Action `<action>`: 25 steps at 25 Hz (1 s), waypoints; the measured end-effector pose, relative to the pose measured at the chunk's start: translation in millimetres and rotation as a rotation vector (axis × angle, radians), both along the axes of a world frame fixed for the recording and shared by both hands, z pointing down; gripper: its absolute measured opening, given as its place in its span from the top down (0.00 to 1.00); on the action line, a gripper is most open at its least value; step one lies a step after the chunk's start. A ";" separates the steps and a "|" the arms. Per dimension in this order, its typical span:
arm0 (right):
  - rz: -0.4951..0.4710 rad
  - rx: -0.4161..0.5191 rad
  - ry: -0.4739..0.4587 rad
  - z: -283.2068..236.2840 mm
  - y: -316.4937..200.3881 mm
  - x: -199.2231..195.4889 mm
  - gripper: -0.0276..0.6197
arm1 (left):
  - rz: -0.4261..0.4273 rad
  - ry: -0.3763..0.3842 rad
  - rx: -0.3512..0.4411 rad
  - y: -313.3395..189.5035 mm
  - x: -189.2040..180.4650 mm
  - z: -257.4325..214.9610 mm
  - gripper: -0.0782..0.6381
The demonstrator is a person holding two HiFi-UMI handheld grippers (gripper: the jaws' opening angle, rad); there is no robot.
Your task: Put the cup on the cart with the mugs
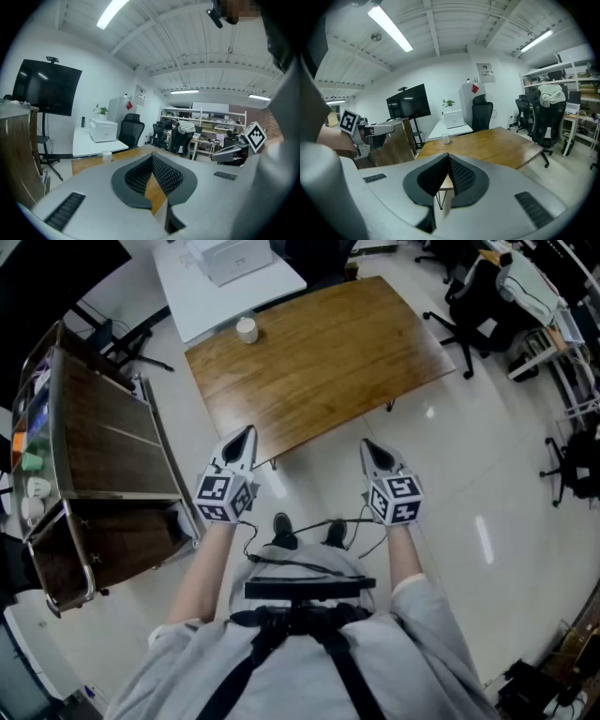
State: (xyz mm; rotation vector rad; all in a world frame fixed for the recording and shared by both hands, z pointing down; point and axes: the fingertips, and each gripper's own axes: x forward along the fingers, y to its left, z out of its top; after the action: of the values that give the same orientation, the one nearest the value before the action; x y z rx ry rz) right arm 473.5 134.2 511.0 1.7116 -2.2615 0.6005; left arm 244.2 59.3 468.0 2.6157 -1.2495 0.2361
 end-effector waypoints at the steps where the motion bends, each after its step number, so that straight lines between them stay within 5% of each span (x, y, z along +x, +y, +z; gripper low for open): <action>1: -0.013 0.003 -0.002 -2.0 -3.3 -7.3 0.95 | -0.005 -0.001 -0.002 -1.0 -6.0 -0.3 0.88; 16: -0.141 0.072 -0.009 -36.8 -70.5 -129.2 0.95 | -0.060 -0.023 0.029 -32.4 -114.4 -14.1 0.88; 25: -0.188 0.075 -0.022 -54.8 -111.1 -176.4 0.95 | -0.048 -0.016 0.038 -60.0 -143.2 -27.2 0.88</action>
State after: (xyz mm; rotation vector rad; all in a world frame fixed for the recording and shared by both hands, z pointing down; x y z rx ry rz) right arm 297.1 23.1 456.2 1.5074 -2.4533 0.5021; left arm 101.0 -0.6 440.8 2.6166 -1.3324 0.2277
